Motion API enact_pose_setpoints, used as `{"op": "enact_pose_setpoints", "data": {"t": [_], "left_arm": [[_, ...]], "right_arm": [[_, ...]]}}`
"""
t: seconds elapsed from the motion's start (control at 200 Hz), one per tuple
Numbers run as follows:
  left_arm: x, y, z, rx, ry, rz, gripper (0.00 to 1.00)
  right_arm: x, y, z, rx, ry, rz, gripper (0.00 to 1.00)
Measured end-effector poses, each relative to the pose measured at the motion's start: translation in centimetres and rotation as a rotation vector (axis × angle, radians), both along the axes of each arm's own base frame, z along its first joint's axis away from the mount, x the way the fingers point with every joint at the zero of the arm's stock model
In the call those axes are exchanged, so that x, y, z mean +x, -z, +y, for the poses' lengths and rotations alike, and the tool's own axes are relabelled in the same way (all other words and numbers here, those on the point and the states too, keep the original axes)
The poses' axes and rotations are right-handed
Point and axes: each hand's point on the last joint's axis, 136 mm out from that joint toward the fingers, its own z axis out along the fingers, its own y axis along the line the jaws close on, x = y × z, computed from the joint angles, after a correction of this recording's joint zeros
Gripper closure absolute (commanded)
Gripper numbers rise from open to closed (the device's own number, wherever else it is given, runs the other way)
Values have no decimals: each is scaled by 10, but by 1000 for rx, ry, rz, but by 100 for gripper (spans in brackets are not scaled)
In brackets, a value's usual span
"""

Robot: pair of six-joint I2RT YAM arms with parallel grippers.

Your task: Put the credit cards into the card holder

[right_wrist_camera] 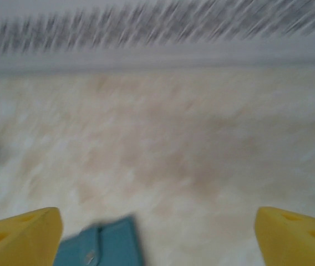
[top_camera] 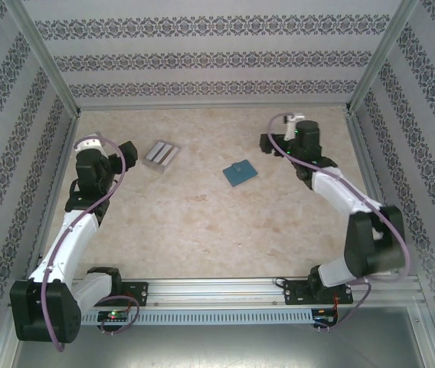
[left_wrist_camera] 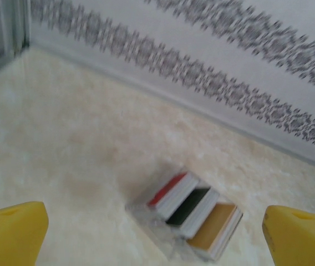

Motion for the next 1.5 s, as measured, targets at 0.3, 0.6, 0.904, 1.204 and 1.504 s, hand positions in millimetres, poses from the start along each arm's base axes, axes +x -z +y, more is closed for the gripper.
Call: {"op": "enact_pose_setpoints", "data": {"t": [0.3,0.6,0.904,1.204,1.504], "left_arm": [[-20,38,-52,-223,170,198,0],[-26,49,-74,-266,288,308,0],[-30,69,-82,-302,321,380,0],[-33,85,-87,-332,339,435,0],[-33,89,-91,-359,347,455,0]], "right_arm": [[-28,136,26,29,-112,533,36],[-36,140,54,83,-224,630,69],[-54,130,98,201,-372,641,61],[-79,119,129,269,-507,622,35],[5,105,107,-4,-380,450,31]]}}
